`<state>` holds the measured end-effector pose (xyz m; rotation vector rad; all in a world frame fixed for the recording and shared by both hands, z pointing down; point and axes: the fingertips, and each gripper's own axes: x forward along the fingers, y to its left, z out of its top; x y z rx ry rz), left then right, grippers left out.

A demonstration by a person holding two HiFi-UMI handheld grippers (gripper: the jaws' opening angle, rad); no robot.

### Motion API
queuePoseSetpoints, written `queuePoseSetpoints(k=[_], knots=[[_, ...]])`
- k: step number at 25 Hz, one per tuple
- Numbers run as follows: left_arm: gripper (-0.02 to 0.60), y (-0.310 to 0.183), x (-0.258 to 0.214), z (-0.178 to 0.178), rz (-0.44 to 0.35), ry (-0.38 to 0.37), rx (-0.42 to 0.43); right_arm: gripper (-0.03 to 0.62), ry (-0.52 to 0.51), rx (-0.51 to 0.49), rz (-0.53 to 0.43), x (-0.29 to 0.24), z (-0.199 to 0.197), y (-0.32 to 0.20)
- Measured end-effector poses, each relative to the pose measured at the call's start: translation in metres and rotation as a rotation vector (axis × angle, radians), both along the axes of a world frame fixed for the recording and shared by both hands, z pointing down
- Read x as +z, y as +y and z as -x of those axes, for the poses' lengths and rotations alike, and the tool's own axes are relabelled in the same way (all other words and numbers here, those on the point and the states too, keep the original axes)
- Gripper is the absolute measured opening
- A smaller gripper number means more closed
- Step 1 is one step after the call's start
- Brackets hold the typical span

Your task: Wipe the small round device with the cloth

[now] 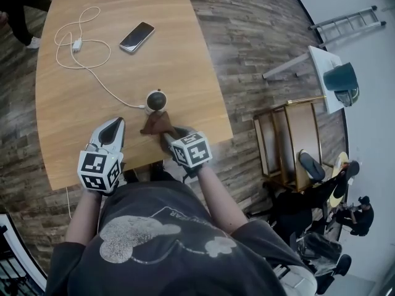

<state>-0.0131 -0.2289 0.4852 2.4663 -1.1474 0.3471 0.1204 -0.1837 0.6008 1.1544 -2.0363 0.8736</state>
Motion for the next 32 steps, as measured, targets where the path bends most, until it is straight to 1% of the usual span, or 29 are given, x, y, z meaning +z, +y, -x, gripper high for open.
queuePoseSetpoints(k=[3,8,12,16,19,21,24,28,32], knots=[[0.018,-0.001,0.001,-0.001,0.001,-0.004,0.003,0.081,-0.002,0.013,0.008,0.002,-0.004,0.002],[0.018,-0.004,-0.001,-0.003,-0.006,0.006,0.001,0.081,-0.007,0.038,-0.023,-0.005,-0.013,0.002],[0.018,-0.006,-0.007,-0.002,-0.020,0.009,-0.004,0.080,-0.007,0.121,-0.097,-0.032,-0.039,-0.005],[0.018,-0.012,-0.014,-0.001,-0.045,0.004,-0.006,0.080,-0.011,0.206,-0.206,-0.064,-0.067,-0.026],[0.018,-0.015,-0.019,-0.001,-0.053,0.004,-0.012,0.081,-0.001,0.238,-0.254,-0.073,-0.078,-0.044],[0.018,-0.015,-0.020,-0.001,-0.055,0.004,-0.014,0.081,0.004,0.225,-0.258,-0.070,-0.075,-0.054],[0.018,-0.015,-0.018,-0.001,-0.050,0.001,-0.019,0.080,0.010,0.164,-0.239,-0.058,-0.061,-0.064],[0.018,-0.013,-0.016,0.001,-0.039,-0.014,-0.028,0.081,0.040,0.072,-0.178,-0.034,-0.044,-0.066],[0.018,-0.009,-0.013,0.004,-0.023,-0.020,-0.035,0.081,0.084,0.019,-0.116,-0.012,-0.037,-0.060]])
